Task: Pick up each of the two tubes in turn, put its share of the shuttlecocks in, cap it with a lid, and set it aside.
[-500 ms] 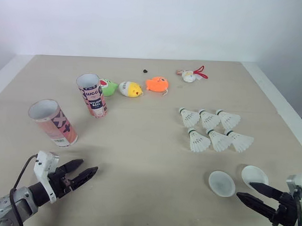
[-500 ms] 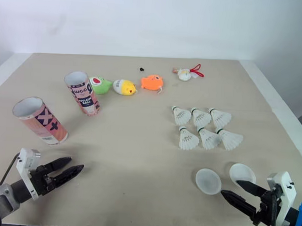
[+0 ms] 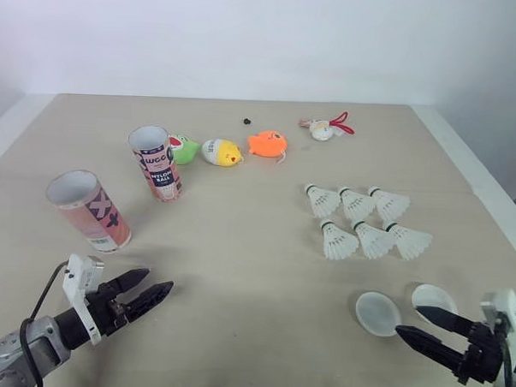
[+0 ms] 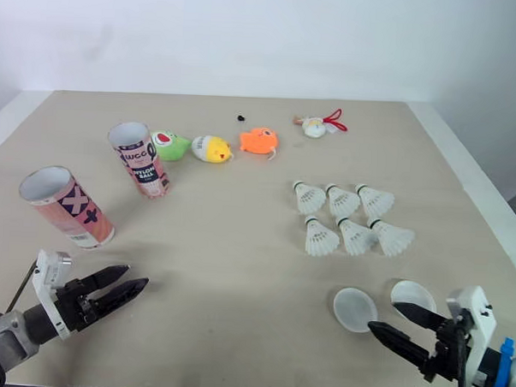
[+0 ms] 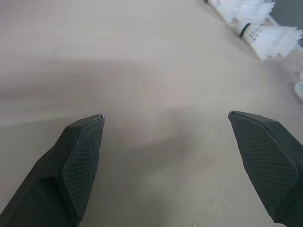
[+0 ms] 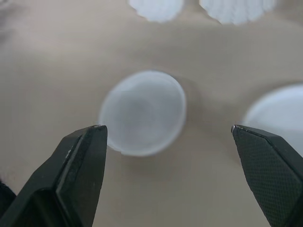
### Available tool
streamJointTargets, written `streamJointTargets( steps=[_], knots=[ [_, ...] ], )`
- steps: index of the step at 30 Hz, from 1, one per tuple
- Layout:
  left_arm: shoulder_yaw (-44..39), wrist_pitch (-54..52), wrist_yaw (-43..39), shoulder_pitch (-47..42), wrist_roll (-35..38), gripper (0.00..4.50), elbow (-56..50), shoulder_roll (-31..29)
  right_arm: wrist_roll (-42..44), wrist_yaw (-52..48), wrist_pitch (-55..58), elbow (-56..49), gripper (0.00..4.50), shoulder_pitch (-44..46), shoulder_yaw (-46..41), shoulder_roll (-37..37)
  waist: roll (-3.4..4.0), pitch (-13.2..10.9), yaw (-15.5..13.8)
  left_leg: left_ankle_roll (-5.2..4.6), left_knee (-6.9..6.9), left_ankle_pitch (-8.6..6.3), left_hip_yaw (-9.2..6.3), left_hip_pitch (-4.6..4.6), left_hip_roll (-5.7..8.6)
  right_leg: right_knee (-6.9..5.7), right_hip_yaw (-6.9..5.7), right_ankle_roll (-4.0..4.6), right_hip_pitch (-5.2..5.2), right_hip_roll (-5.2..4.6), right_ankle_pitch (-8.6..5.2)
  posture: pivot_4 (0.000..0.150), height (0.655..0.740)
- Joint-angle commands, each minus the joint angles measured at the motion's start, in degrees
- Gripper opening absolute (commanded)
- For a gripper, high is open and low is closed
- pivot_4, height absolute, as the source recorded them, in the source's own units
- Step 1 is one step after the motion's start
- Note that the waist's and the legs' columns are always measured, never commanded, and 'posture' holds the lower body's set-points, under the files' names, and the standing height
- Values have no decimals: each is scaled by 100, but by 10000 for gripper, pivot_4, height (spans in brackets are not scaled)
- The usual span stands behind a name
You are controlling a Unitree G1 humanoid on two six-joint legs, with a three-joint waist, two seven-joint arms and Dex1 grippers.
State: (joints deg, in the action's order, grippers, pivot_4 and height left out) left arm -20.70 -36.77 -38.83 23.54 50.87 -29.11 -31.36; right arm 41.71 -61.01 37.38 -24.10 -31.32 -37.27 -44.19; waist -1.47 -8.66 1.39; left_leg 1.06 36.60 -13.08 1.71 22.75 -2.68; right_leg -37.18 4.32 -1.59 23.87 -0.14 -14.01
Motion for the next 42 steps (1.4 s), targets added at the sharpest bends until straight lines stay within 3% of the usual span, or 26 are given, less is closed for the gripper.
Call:
streamJointTargets(
  steps=[1,7,14,18,22,25,28,42],
  knots=[
    [-135,264,-109,289,-102,43568,93,157,191,58,94,-479,45000,194,278,-111,-9,-5,13,0,0,0,0,-1,-2,0,0,0,0,2,0,1500,7400],
    [-410,327,47,407,430,43568,5,509,766,214,460,-1267,45000,1227,1484,-155,-27,-14,8,0,3,0,0,-1,-2,-1,-1,2,0,1,2,1500,7400],
    [-712,793,105,1107,280,43568,-382,851,1217,443,805,-1430,45000,2717,2901,109,-50,-21,1,3,7,-2,-3,14,-6,0,-5,3,4,9,3,1500,7400],
    [-705,1275,4,1774,-70,43568,-621,1122,1269,484,876,-1236,45000,3252,3336,288,-57,-23,15,-1,11,-20,-1,28,0,1,1,-8,11,2,-13,1500,7400],
    [-576,2383,25,2176,-1251,43568,-330,1513,850,677,717,-781,45000,3871,3852,637,-63,-24,-2,-2,17,-20,-9,34,3,1,-8,-6,12,1,-16,1500,7400],
    [-677,3083,373,1955,-2002,43568,70,1713,422,883,564,-456,45000,4262,4213,942,-62,-25,1,-2,25,-19,-4,31,0,1,-8,2,15,3,-7,1500,7400],
    [-883,3319,898,1409,-2316,43568,360,1718,261,897,498,-307,45000,4545,4412,1140,-61,-25,-8,-8,33,-16,-13,35,-6,-2,-15,9,15,13,3,1500,7400],
    [-864,3305,1291,13,-2566,43568,1101,1297,-567,964,1,406,45000,5384,4844,1726,-64,-24,10,-14,85,-28,6,48,-29,-14,-9,-1,11,24,26,1500,7400]
  ],
)
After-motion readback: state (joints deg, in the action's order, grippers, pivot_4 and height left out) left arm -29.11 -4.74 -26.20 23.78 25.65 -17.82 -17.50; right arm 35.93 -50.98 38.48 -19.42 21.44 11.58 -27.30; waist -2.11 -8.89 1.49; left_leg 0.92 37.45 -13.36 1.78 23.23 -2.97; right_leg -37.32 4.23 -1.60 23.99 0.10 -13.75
